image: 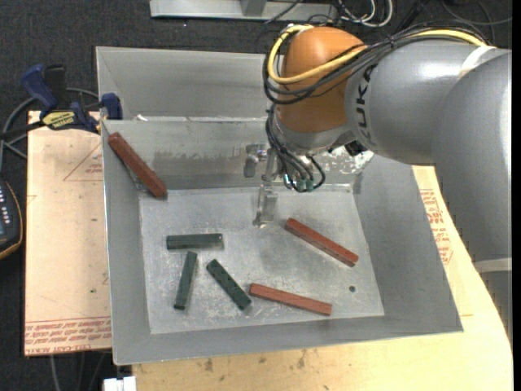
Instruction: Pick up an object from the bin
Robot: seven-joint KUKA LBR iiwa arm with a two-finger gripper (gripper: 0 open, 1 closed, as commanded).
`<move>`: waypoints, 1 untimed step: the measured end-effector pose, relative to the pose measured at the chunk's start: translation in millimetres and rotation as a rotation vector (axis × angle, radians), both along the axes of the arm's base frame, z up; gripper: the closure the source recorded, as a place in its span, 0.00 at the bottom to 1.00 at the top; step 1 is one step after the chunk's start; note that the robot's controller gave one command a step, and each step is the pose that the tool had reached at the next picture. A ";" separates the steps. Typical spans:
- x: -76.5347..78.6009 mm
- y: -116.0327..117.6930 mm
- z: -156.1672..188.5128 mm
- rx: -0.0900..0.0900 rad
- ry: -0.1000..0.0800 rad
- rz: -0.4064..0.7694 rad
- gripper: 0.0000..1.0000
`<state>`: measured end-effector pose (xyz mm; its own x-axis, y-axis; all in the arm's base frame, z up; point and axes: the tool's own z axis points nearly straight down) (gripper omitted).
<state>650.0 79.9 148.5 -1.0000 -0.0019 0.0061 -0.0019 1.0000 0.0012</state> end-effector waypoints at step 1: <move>-56.3 84.4 -81.8 0.002 0.000 0.100 0.00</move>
Offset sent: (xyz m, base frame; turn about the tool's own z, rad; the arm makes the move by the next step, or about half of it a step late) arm -0.0530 0.0788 -0.0785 -0.0903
